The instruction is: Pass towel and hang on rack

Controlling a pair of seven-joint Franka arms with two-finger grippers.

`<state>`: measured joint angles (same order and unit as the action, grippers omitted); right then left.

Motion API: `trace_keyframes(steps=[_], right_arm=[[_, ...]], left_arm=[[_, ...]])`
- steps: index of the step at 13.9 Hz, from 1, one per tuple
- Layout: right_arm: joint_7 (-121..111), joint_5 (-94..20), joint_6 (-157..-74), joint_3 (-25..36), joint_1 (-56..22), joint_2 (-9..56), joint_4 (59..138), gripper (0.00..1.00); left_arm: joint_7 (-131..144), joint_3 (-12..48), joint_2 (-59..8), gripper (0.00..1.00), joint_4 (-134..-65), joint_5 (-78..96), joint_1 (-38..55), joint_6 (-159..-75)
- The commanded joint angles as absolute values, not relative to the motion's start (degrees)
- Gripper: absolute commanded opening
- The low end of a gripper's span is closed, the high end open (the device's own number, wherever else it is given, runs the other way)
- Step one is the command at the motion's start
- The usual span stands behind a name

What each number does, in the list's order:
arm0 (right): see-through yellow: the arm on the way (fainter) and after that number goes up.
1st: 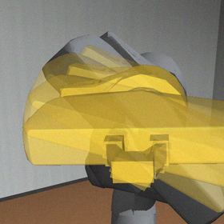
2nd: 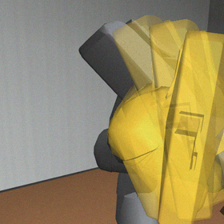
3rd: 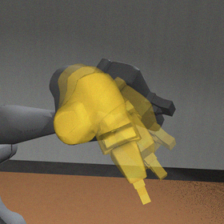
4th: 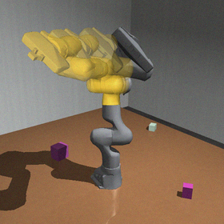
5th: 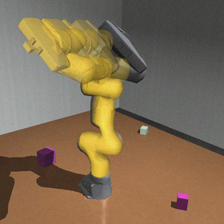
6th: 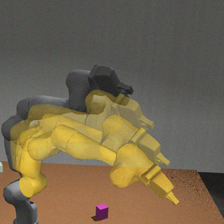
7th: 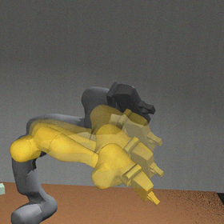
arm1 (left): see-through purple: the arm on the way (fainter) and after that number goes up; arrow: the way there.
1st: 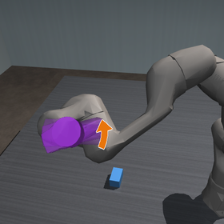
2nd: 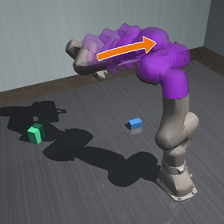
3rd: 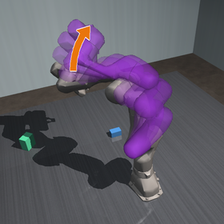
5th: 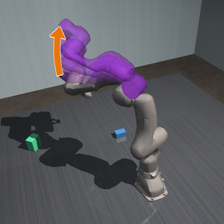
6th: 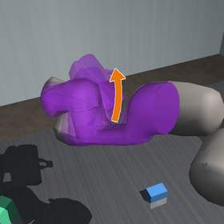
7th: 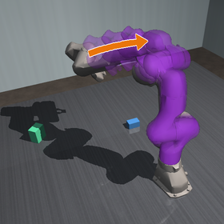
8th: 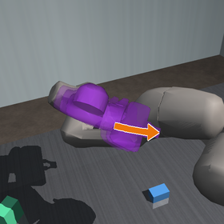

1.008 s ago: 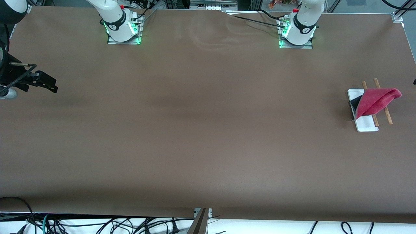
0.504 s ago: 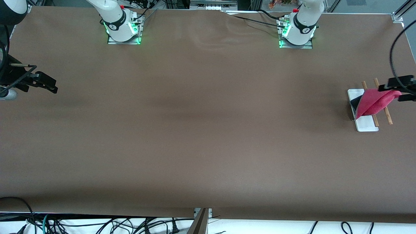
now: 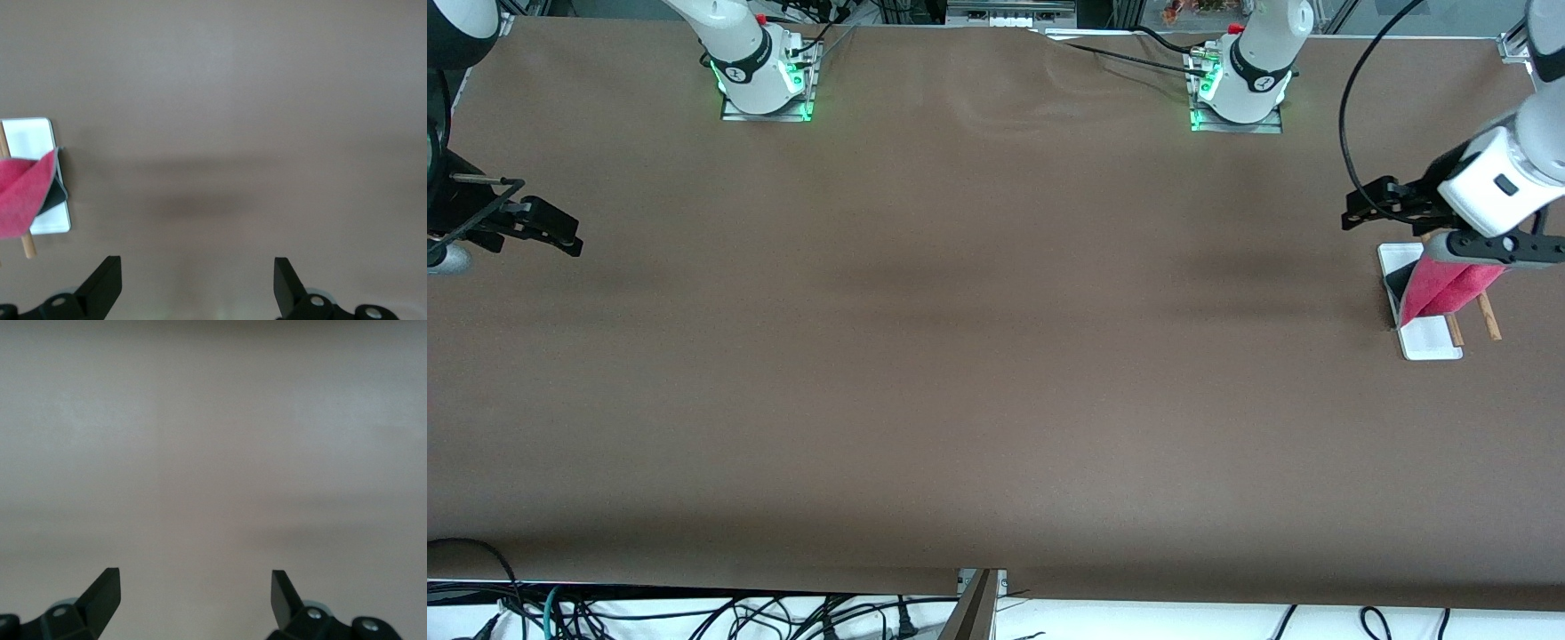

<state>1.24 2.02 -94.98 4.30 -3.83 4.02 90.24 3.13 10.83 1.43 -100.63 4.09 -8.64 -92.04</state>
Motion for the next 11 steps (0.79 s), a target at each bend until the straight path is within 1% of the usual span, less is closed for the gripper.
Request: trace_keyframes(steps=[1, 2, 4, 6, 11], right_arm=[[0.18, 1.93, -94.22, 3.96, -3.08, 4.92, 88.42, 1.0], [0.18, 1.93, -94.22, 3.96, -3.08, 5.01, 88.42, 1.0], [0.26, 1.93, -94.22, 3.96, -3.08, 5.01, 88.42, 1.0], [0.35, 1.67, -94.22, 3.96, -3.08, 5.01, 88.42, 1.0], [0.35, 1.41, -94.22, 4.04, -2.99, 5.01, 88.42, 1.0]], left_arm=[[5.89, 9.58, 2.21, 1.0, -102.84, 2.37, -8.26, -94.66], [5.89, 9.58, 1.76, 1.0, -102.48, 2.11, -8.44, -94.75], [5.8, 8.62, -0.43, 1.0, -99.07, 2.11, -8.18, -94.4], [4.23, 3.01, -1.4, 1.0, -97.82, 2.37, -6.08, -94.48], [2.11, 2.37, -1.58, 1.0, -98.0, 2.64, -6.68, -94.57]])
